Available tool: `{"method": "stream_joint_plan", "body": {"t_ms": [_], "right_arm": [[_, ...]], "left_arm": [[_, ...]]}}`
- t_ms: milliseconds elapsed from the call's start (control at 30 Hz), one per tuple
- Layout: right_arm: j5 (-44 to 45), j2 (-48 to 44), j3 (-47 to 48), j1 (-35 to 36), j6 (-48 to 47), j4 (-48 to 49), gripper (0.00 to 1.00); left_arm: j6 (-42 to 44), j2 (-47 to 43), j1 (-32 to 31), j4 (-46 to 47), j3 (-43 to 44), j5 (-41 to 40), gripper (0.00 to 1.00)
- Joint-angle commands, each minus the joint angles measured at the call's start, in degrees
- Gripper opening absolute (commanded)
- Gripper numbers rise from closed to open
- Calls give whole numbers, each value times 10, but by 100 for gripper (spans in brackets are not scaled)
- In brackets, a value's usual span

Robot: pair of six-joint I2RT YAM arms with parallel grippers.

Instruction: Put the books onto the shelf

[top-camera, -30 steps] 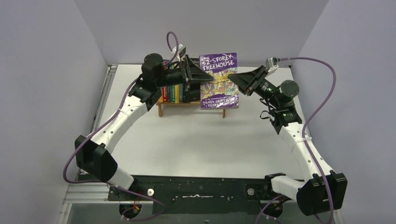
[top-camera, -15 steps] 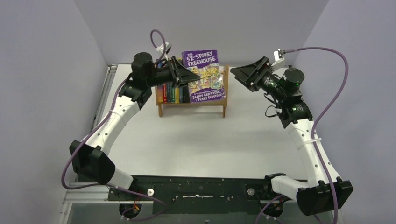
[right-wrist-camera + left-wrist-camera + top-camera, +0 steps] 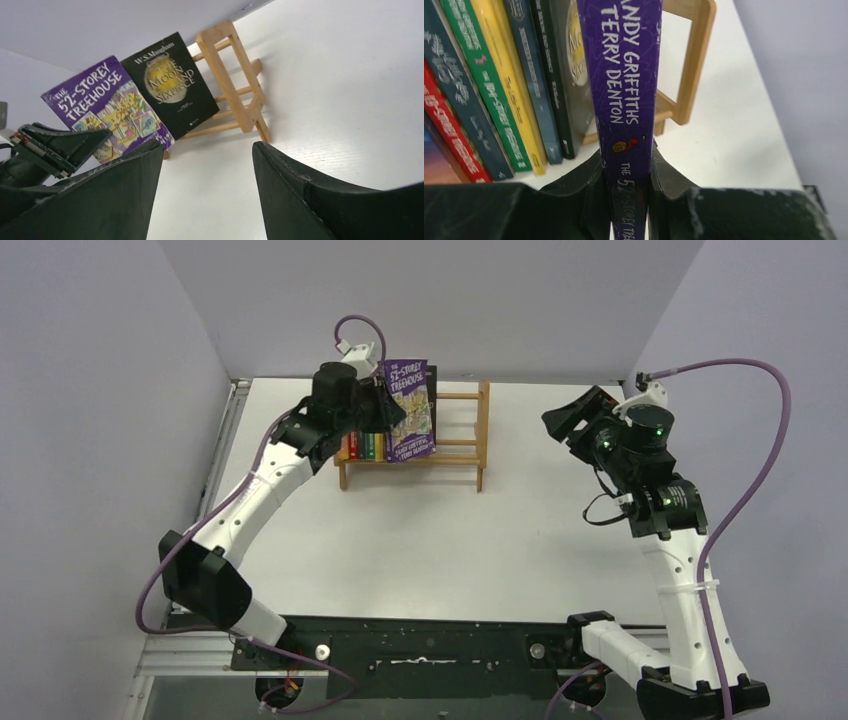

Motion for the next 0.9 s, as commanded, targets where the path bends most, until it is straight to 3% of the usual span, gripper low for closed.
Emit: {"method": "stream_joint_plan", "body": {"t_ms": [0,400,867], "right_arm": [[47,-2,16,-6,-38,-32,66],[59,-7,25,-17,-61,-71,67],[54,-3,12,-20,-55,-70,68]], "left_arm": [[96,49,-16,111,70,-99,0],[128,246,-40,129,233,-115,0],[119,305,-48,166,214,-131,0]]}}
